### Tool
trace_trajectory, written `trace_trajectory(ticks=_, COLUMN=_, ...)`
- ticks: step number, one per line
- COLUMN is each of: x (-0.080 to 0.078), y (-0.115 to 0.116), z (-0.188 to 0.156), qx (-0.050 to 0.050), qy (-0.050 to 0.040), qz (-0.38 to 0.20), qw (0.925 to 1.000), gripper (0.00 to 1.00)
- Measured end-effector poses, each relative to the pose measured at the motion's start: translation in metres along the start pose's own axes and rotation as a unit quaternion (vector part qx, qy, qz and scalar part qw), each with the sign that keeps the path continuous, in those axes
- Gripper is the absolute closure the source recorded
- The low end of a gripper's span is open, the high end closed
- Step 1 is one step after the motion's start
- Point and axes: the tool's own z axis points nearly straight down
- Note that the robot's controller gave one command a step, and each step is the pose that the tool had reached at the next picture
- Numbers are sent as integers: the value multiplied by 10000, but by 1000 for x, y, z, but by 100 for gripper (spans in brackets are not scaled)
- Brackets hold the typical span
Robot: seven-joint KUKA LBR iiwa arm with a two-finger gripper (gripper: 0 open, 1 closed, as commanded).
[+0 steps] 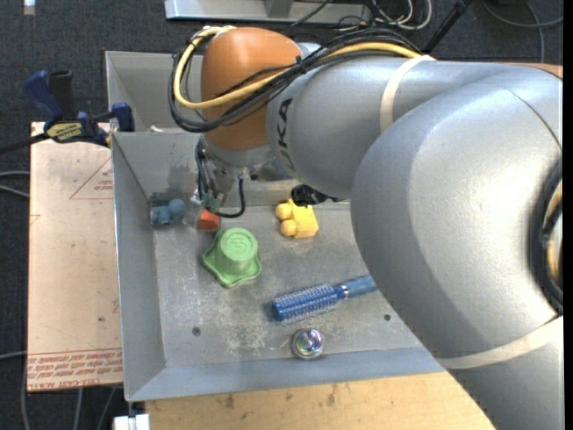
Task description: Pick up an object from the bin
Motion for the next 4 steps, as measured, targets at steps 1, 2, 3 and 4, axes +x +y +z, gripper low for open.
trace_trajectory(ticks=1, x=30, y=7, z=-81, qx=-21, qy=-23, qz=-174, qw=9998, gripper=100)
trace_trajectory(ticks=2, x=92, y=-103, z=-64, qx=34, qy=28, qz=-1448, qw=9895, gripper=100)
trace_trajectory(ticks=3, x=92, y=-101, z=-65, qx=17, qy=12, qz=-1449, qw=9894, gripper=0)
trace_trajectory(ticks=4, x=27, y=-170, z=62, qx=41, qy=39, qz=-2193, qw=9756, gripper=0)
